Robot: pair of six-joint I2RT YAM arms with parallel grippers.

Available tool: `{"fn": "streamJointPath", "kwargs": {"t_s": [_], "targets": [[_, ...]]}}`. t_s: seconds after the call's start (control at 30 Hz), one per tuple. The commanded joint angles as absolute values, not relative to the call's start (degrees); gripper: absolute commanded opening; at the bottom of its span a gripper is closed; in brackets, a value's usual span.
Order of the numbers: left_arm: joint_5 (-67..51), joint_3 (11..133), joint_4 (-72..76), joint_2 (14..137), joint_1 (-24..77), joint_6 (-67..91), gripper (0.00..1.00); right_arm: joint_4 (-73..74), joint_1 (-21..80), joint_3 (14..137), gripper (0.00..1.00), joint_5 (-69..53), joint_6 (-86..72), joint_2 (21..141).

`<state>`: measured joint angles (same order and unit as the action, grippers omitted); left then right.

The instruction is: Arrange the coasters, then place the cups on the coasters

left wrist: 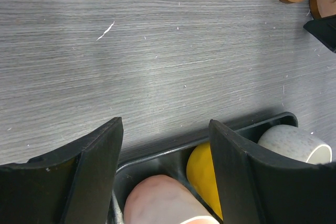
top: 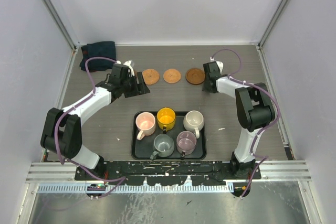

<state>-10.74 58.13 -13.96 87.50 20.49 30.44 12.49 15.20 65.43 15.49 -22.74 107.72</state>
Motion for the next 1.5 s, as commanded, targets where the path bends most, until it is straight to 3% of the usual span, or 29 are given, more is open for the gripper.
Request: {"fn": "streamJointPath", "kwargs": {"t_s": [0.0, 0.8, 1.47], "targets": [[-11.8, 58.2, -11.8, 87.3, 20.2, 30.8, 0.67, 14.1, 13.4, 64.0, 0.26, 14.3, -22.8, 108.3], [-12.3, 58.8, -11.7, 88.5, 20.1, 30.8, 0.67, 14.3, 7.0, 69.6, 0.25, 15.1, -25.5, 111.4], [-11.8, 59.3, -11.5, 89.1, 20.1, 30.8, 0.67, 15.7, 11.8, 67.5, 0.24, 10.9, -25.1, 105.8]]}}
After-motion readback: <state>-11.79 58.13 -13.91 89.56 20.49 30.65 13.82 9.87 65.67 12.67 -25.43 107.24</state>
